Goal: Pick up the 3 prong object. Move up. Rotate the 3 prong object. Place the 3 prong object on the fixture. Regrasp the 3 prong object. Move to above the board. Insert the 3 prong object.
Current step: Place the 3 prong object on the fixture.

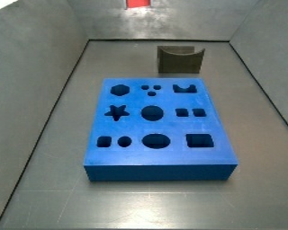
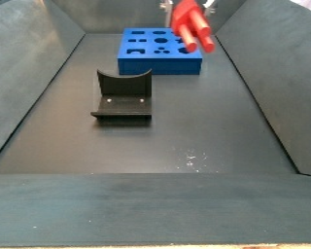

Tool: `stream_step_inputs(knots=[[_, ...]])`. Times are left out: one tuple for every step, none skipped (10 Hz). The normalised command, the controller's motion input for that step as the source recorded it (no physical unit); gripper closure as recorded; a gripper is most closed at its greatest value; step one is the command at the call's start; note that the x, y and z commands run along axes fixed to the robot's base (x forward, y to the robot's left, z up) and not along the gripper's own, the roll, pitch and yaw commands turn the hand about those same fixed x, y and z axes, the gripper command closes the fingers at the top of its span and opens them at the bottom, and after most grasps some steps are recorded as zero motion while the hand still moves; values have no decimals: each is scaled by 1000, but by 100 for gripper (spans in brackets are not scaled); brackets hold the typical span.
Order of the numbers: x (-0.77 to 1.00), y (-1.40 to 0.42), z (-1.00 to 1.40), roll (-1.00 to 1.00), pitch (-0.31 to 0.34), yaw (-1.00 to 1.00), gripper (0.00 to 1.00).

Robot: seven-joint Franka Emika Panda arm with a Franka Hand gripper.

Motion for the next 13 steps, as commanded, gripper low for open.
stream_step_inputs(knots=[[1000, -239, -39, 133, 76, 45, 100], [1000, -213, -37, 139, 89, 48, 100], [1000, -206, -36, 142, 94, 50, 100], [1000, -191, -34, 147, 101, 54, 100], [1000, 358, 61, -1000, 73, -66, 100], [1000, 397, 68, -1000, 77, -68, 100], [1000, 359, 56, -1000, 85, -88, 100], [1000, 258, 37, -1000, 96, -91, 100], [1000, 210, 22, -1000, 102, -95, 100], [1000, 184, 14, -1000, 106, -98, 100], [922, 115, -4, -1000, 110, -110, 100], [871, 89, -10, -1000, 113, -115, 100], [770, 67, -16, -1000, 113, -128, 100]])
